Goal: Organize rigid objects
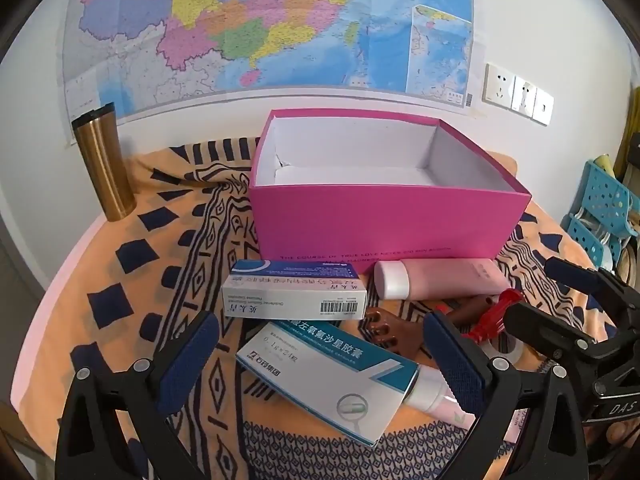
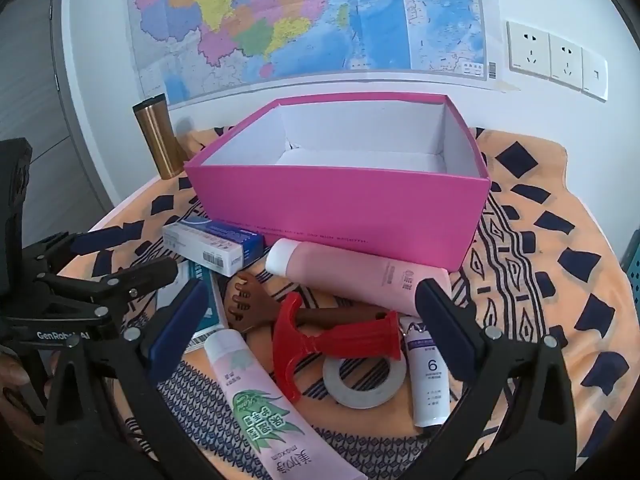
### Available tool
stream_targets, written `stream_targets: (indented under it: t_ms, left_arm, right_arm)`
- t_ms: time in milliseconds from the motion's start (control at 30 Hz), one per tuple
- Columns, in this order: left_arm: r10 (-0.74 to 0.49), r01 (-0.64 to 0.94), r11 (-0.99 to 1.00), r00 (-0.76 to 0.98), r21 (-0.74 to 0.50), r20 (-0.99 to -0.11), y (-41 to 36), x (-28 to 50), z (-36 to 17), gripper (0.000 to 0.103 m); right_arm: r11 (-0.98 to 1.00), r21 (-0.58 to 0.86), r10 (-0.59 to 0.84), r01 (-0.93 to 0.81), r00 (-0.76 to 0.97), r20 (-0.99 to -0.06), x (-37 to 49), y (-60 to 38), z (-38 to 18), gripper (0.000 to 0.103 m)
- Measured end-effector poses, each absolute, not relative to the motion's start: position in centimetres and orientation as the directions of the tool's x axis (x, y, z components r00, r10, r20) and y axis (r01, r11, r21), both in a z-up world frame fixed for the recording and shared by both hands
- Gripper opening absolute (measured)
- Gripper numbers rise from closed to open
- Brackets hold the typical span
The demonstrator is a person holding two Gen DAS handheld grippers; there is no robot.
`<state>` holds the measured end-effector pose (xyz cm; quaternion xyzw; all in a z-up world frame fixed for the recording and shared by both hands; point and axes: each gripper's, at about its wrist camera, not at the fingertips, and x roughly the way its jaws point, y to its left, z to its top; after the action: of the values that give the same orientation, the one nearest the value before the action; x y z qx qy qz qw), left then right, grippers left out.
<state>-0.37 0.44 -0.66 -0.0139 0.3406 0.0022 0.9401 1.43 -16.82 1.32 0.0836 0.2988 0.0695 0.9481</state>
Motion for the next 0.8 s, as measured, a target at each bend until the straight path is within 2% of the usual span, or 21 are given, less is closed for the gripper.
stream_targets:
  t_ms: [800]
  left_arm:
    - [-0.006,-0.014,1.000,0.768,-0.026,-0.641,0.31,-0.48,-0.72,0.103]
  right_arm:
    - [0.966,0.244,0.213,-0.087,0.802,-0.558,1.66,-16.81,0.70,0.103]
